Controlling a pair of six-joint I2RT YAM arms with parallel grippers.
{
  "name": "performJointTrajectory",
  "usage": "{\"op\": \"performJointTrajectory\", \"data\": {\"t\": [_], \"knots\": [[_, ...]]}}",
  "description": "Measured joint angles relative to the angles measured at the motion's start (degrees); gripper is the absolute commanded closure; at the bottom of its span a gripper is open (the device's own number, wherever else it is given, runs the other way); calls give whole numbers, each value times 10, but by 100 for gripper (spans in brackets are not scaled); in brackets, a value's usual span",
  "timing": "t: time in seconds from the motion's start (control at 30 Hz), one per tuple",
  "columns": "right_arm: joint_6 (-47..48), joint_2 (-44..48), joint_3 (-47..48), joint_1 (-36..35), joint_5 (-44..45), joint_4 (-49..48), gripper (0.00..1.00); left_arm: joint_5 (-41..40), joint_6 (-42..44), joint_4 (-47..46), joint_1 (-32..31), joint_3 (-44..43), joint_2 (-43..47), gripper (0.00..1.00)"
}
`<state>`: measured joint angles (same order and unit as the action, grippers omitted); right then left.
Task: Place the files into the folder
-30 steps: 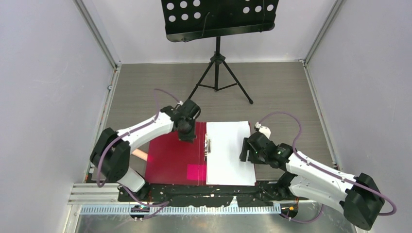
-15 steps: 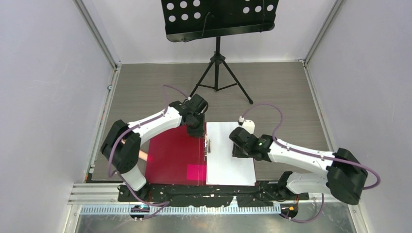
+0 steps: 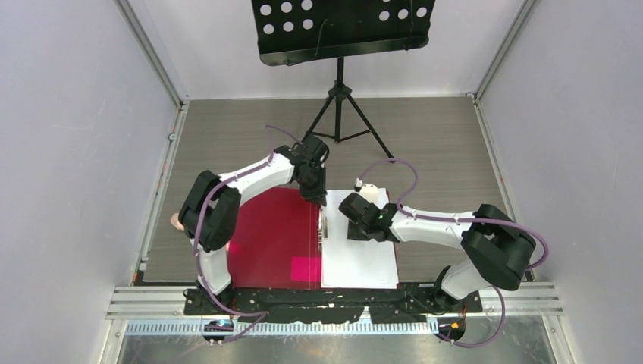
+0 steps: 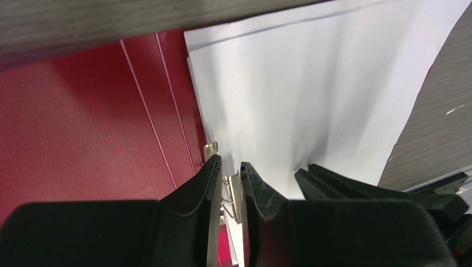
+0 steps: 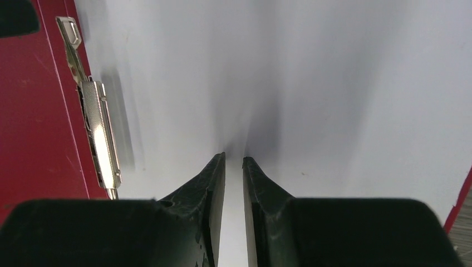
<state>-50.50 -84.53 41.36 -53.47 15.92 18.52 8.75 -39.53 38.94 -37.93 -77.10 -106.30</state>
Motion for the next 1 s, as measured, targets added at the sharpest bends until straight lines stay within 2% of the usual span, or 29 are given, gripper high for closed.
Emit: {"op": "performJointTrajectory", "data": {"t": [0.5,1.0], "knots": [[-9,-11,5,0,-10,-19,77,21,22,-26,21,-24,-67,88],[-12,-11,5,0,-14,-21,77,51,37,-35,25,-5,-71,88]]}}
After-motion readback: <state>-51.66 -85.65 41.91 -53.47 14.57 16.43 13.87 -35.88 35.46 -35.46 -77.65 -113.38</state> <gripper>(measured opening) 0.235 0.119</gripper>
